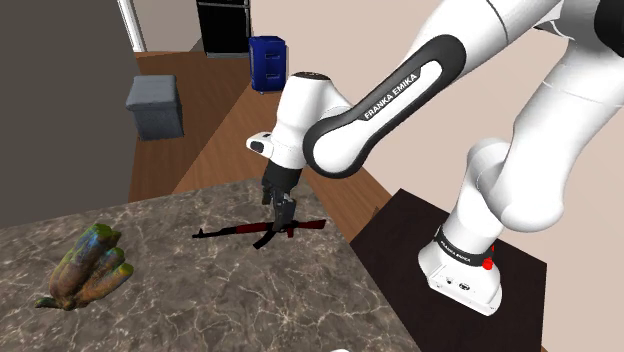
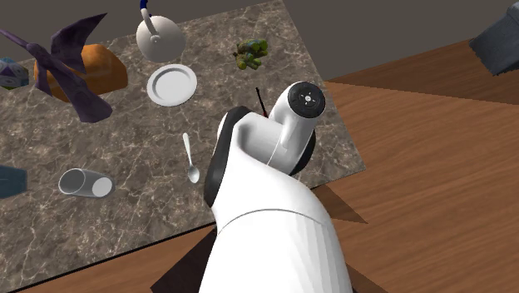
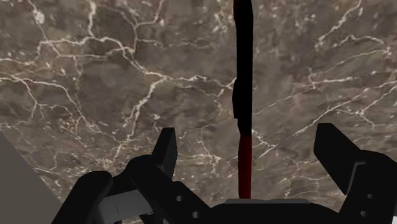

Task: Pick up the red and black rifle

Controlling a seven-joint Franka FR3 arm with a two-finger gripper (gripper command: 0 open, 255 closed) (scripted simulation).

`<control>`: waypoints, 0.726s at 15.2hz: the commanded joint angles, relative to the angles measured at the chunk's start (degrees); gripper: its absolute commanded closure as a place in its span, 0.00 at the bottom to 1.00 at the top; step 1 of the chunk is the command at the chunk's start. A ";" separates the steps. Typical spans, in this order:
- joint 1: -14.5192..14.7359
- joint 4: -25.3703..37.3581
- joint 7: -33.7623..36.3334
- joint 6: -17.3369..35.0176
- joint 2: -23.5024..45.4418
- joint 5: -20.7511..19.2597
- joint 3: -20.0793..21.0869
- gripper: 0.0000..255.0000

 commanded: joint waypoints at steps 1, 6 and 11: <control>0.58 -0.24 -1.00 2.38 1.98 0.71 0.46 0.00; 0.78 -0.83 -2.32 6.55 5.59 1.85 0.64 0.00; 0.86 -0.86 -2.64 7.82 6.82 2.17 0.76 1.00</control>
